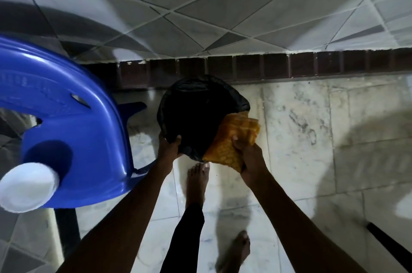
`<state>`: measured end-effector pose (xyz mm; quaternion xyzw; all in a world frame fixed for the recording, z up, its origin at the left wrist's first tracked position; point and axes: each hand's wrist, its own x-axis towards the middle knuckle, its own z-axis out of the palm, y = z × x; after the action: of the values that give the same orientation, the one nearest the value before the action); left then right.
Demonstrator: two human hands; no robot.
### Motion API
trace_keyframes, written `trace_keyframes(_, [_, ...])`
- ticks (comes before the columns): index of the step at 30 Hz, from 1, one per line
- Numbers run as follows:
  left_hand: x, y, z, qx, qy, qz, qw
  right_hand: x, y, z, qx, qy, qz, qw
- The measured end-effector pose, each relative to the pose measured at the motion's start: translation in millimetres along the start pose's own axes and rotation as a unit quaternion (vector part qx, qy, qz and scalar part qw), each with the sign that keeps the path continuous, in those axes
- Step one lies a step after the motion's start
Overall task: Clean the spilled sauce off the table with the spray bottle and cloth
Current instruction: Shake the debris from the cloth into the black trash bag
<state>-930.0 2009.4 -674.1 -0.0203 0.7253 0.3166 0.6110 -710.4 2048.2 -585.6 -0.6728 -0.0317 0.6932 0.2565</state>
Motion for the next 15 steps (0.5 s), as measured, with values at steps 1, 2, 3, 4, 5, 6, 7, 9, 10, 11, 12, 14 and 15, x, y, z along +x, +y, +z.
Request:
trace_keyframes(1, [-7, 6, 0, 0.012, 0.002, -0.018, 1.0, -9, -4, 1, 0.008, -0.003, -0.002, 1.0])
trace_keyframes(2, [-14, 10, -1, 0.021, 0.011, -0.04, 0.999, -18, -7, 1, 0.015, -0.002, -0.003, 1.0])
trace_keyframes(3, [-25, 16, -2, 0.029, 0.032, -0.061, 0.997, -27, -10, 2, 0.017, 0.002, -0.005, 1.0])
trace_keyframes(4, [-36, 22, -5, 0.028, 0.053, -0.082, 0.995, -43, -16, 3, 0.026, 0.002, -0.009, 1.0])
trace_keyframes(5, [-42, 22, -10, 0.037, 0.074, -0.104, 0.991, -58, -21, 4, 0.031, 0.003, -0.009, 0.999])
trace_keyframes(6, [-39, 16, -19, 0.055, 0.091, -0.119, 0.987, -75, -28, 2, 0.039, -0.001, -0.012, 0.999])
trace_keyframes(7, [-33, 4, -31, 0.096, 0.105, -0.124, 0.982, -104, -37, 1, 0.05, 0.002, -0.014, 0.999])
trace_keyframes(9, [-39, 0, -38, 0.122, 0.109, -0.142, 0.976, -131, -44, 3, 0.056, 0.016, -0.012, 0.998])
trace_keyframes(10, [-70, 19, -31, 0.134, 0.082, -0.141, 0.977, -145, -51, 3, 0.06, 0.018, -0.014, 0.998])
trace_keyframes(11, [-130, 56, -18, 0.145, 0.04, -0.117, 0.982, -176, -59, 1, 0.065, 0.021, -0.017, 0.998])
trace_keyframes(12, [-177, 79, -9, 0.154, -0.008, -0.102, 0.983, -205, -64, -2, 0.069, 0.017, -0.018, 0.997])
trace_keyframes(14, [-256, 111, 5, 0.178, -0.1, -0.062, 0.977, -271, -74, -12, 0.086, 0.015, -0.021, 0.996])
trace_keyframes(15, [-285, 121, 11, 0.182, -0.138, -0.06, 0.972, -297, -76, -16, 0.098, 0.004, -0.023, 0.995])
